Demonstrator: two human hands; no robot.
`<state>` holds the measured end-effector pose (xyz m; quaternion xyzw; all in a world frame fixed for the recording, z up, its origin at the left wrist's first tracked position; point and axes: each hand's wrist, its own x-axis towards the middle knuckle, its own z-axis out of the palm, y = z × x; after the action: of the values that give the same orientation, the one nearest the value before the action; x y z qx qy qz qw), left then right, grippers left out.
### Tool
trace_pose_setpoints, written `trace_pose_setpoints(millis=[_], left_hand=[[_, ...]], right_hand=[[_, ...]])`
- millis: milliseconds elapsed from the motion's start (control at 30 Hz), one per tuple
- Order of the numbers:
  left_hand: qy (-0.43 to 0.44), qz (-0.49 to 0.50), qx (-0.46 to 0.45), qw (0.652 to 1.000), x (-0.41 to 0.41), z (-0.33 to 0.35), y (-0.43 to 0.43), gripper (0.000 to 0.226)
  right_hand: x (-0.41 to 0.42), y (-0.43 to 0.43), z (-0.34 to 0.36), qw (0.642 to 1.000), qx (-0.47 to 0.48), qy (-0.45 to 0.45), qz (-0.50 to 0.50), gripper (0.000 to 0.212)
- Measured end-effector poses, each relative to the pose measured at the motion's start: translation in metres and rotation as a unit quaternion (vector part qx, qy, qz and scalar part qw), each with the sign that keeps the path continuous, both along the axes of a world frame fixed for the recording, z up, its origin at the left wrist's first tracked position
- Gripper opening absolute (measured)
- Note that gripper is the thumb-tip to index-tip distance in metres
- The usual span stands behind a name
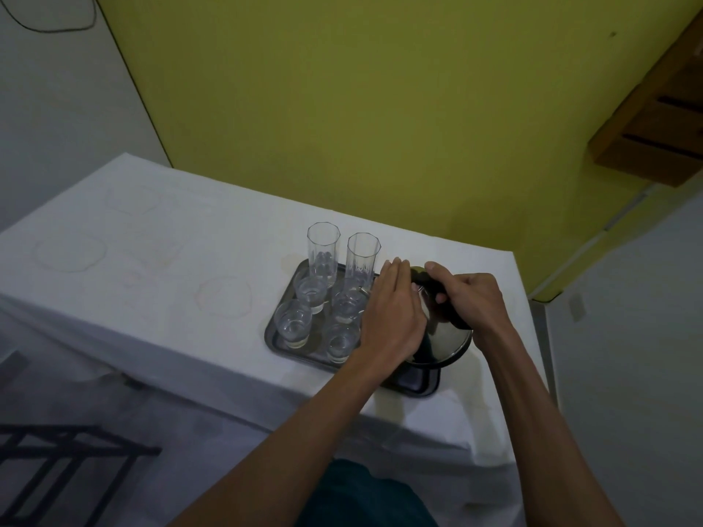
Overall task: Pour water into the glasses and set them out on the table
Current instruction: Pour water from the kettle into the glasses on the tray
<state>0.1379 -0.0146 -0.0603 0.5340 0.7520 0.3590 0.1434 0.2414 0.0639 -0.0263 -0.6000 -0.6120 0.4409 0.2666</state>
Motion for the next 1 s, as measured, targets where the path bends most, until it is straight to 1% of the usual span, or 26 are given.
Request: trace_pose_setpoints(millis=[400, 600, 1000], left_hand=[[0.001, 0.001, -0.009, 1.000, 0.0016, -0.0040, -0.0022, 0.051], [-0.011, 0.001, -0.024, 1.000, 0.0002, -0.0057, -0.0031, 0.051], [-0.024, -0.003, -0.027, 0.999, -0.0006, -0.0035, -0.0044, 0.051]], right_hand=[[-0.0009, -0.0018, -0.0017, 1.000, -0.008, -0.003, 0.002, 0.057], [-0.0012, -0.0040, -0.0035, 1.000, -0.017, -0.003, 0.001, 0.057], [-0.0027, -0.0066, -0.0025, 1.000, -0.022, 0.007, -0.002, 0.054]])
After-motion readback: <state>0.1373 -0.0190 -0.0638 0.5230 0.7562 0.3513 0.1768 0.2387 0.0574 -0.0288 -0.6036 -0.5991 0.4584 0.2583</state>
